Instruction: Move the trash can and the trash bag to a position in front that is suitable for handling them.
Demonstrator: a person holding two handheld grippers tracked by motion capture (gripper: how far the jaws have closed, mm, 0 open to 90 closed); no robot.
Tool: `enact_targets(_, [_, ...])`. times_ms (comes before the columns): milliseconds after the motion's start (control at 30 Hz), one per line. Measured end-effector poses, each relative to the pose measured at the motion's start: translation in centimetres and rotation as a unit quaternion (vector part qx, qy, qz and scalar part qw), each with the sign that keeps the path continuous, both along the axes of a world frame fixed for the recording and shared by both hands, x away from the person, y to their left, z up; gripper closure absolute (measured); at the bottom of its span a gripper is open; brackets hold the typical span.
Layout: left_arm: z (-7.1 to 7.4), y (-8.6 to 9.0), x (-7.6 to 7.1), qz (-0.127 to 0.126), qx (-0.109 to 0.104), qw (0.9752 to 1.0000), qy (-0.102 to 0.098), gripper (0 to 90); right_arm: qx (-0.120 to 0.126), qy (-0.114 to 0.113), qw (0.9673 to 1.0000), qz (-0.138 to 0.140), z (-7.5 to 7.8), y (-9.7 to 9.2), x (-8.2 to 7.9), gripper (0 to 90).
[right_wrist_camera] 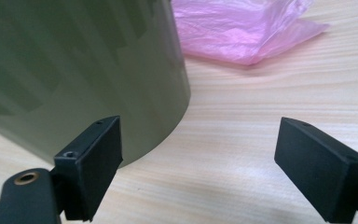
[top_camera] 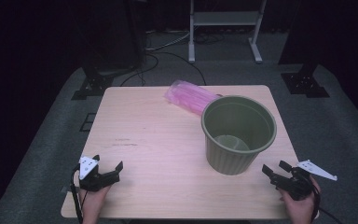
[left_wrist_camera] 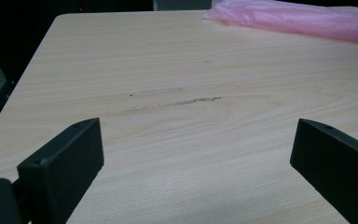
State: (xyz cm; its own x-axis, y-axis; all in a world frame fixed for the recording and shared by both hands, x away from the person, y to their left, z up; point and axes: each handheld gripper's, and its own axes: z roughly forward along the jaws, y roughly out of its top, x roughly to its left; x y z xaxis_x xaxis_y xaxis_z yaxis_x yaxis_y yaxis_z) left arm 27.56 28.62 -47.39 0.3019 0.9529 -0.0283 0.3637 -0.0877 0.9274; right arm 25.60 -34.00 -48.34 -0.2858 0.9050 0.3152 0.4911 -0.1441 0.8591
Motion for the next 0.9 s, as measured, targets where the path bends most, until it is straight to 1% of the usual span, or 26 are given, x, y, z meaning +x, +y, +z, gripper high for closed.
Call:
enact_targets(33, [0.0,0.0,0.0,0.000,0.000,1.0000,0.000,1.4,0.000,0.000,1.0000,0.000,0.0,0.0,0.0,14.2])
enact_targets(100, [0.0,-0.1,-0.1,0.002,0.000,1.0000,0.000,1.4,-0.004,-0.002,0.9999,-0.012,0.2,-0.1,0.2,14.2])
enact_targets(167, [0.0,-0.1,-0.2,0.003,0.003,1.0000,0.000,1.4,0.001,-0.003,0.9998,-0.019,0.4,-0.2,0.5,14.2])
enact_targets(200, [0.1,-0.1,-0.3,0.003,0.003,1.0000,0.000,1.4,0.003,-0.002,0.9996,-0.027,0.6,-0.3,0.8,14.2])
enact_targets(233, [0.1,-0.1,-0.3,0.003,0.004,1.0000,0.000,1.4,0.003,-0.002,0.9996,-0.027,0.6,-0.3,0.8,14.2])
enact_targets(300, [0.0,-0.2,-0.4,0.002,0.004,1.0000,0.001,1.4,-0.001,0.000,0.9994,-0.034,0.8,-0.4,1.3,14.2])
enact_targets(367, [0.0,-0.3,-0.4,-0.001,0.006,1.0000,0.002,1.4,0.002,0.001,0.9991,-0.042,1.1,-0.6,1.7,14.2])
enact_targets(467, [-0.1,-0.5,-0.3,-0.006,0.006,1.0000,0.004,1.4,-0.004,0.006,0.9986,-0.051,1.4,-1.4,2.7,14.2])
enact_targets(567, [-0.1,-0.7,-0.2,-0.011,0.009,0.9999,0.003,1.4,0.002,0.007,0.9981,-0.061,1.9,-2.0,3.6,14.2])
enact_targets(667, [-0.1,-0.9,-0.1,-0.016,0.010,0.9998,0.004,1.4,0.000,0.005,0.9980,-0.064,2.3,-2.1,4.7,14.2])
enact_targets(733, [-0.1,-0.9,-0.1,-0.019,0.006,0.9998,0.005,1.4,0.000,0.007,0.9981,-0.062,2.6,-1.9,5.4,14.2])
enact_targets(800, [0.0,-0.9,-0.2,-0.019,0.008,0.9998,0.003,1.4,0.000,0.007,0.9982,-0.060,2.7,-1.7,6.0,14.2])
enact_targets(833, [0.0,-0.9,-0.2,-0.019,0.007,0.9998,0.003,1.4,-0.002,0.010,0.9984,-0.055,2.8,-1.3,6.8,14.2])
enact_targets(900, [0.0,-0.7,-0.1,-0.016,0.003,0.9999,0.003,1.4,-0.003,0.014,0.9986,-0.051,2.8,-1.2,7.1,14.2])
